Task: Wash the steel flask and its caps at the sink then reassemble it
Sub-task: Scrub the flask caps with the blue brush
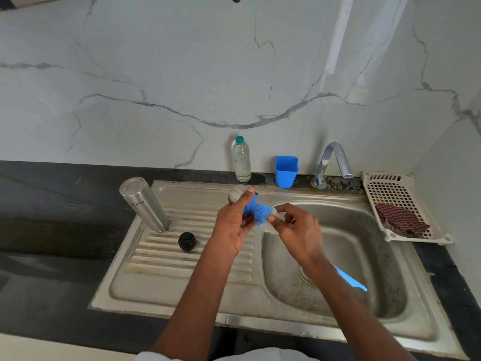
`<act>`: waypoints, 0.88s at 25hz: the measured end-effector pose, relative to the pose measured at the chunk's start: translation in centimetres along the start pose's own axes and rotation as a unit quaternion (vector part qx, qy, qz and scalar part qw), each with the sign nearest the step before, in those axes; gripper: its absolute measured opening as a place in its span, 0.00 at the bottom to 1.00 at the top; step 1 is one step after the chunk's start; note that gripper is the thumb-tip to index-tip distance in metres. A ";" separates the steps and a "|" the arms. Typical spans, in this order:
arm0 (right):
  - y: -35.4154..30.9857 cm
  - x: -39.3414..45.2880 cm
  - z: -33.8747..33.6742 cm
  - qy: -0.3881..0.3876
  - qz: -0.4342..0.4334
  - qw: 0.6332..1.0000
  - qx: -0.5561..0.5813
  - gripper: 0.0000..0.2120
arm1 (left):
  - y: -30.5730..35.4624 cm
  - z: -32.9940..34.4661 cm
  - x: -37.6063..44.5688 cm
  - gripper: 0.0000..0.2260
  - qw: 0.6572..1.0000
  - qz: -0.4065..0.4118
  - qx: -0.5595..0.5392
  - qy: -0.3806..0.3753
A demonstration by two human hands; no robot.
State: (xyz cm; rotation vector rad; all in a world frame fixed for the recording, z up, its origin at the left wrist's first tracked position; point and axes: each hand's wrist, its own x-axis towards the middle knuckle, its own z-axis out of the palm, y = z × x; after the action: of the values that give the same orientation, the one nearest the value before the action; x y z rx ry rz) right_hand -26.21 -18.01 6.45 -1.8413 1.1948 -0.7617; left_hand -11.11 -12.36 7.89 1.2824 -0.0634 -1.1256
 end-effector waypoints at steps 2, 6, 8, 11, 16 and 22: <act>-0.1 0.2 -0.4 -0.097 0.119 0.977 0.149 0.05 | -0.7 -0.3 0.0 0.23 1.000 0.014 -0.002 -0.004; 0.4 -1.1 -1.8 -0.258 0.319 0.845 0.344 0.11 | -1.9 -1.1 -0.1 0.36 0.986 0.048 -0.090 -0.131; 1.1 -1.3 -2.1 -0.291 0.352 0.801 0.388 0.13 | -1.7 -1.2 0.3 0.44 0.977 0.091 -0.104 -0.161; 1.4 -1.3 -2.9 -0.252 0.304 0.864 0.313 0.13 | -1.1 -1.0 0.5 0.41 0.975 0.118 -0.135 -0.127; 1.4 -1.4 -4.3 -0.114 0.219 0.936 0.250 0.14 | 0.0 -1.3 1.8 0.30 0.980 0.121 -0.152 -0.050; 0.5 -1.5 -4.5 -0.073 0.175 0.951 0.244 0.14 | 1.0 -0.5 0.5 0.19 0.953 0.036 -0.280 -0.109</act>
State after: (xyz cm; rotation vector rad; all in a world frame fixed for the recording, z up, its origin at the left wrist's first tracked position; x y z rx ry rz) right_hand -30.64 -18.10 8.21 -1.2174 1.0785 -0.6347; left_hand -9.95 -12.49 8.16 0.6438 0.0440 -1.1140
